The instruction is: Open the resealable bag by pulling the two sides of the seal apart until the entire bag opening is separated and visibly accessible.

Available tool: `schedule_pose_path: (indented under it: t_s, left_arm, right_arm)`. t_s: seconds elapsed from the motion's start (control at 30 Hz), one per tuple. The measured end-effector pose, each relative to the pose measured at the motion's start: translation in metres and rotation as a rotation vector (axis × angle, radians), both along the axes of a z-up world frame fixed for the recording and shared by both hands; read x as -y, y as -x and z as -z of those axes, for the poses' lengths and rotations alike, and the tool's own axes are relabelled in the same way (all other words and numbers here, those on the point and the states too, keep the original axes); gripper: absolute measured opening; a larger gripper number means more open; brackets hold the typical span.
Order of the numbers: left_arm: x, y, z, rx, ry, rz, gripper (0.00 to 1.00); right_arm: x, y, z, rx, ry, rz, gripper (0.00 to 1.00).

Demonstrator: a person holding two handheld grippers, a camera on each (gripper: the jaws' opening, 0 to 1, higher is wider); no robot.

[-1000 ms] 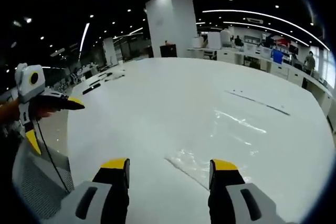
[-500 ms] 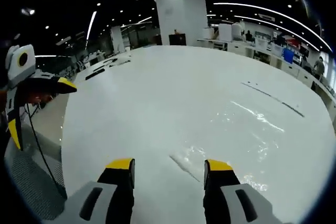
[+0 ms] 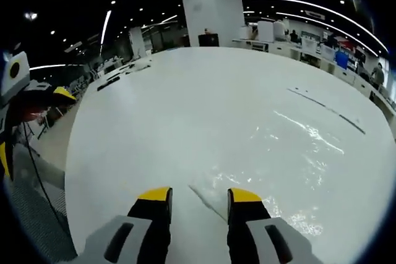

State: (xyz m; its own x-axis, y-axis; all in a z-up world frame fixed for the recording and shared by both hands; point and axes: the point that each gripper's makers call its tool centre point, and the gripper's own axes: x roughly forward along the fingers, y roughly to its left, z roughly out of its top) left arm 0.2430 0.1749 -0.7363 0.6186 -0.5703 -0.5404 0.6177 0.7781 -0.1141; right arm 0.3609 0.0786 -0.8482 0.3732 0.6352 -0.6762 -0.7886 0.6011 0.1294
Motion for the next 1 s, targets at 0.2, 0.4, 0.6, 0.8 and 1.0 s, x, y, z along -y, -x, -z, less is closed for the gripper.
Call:
schedule_pose_path:
  t_s: [0.2, 0.4, 0.6, 0.8, 1.0]
  left_arm:
    - [-0.003, -0.003, 0.004, -0.009, -0.007, -0.011, 0.94]
    - [-0.003, -0.002, 0.005, -0.014, -0.007, -0.006, 0.93]
    - [-0.003, -0.001, 0.007, -0.021, -0.011, 0.002, 0.93]
    - [-0.002, -0.002, 0.009, -0.026, -0.014, 0.008, 0.93]
    - [0.003, -0.005, -0.001, 0.008, 0.009, 0.022, 0.92]
  right_arm:
    - [0.001, 0.007, 0.009, 0.035, 0.052, -0.057, 0.26]
    - [0.005, -0.001, 0.010, 0.141, 0.094, -0.091, 0.16]
    - [-0.001, 0.004, 0.009, 0.167, 0.075, -0.129, 0.05]
    - [-0.004, 0.004, 0.009, 0.220, 0.135, -0.198, 0.02]
    - [-0.006, 0.011, 0.007, 0.191, 0.157, -0.239, 0.01]
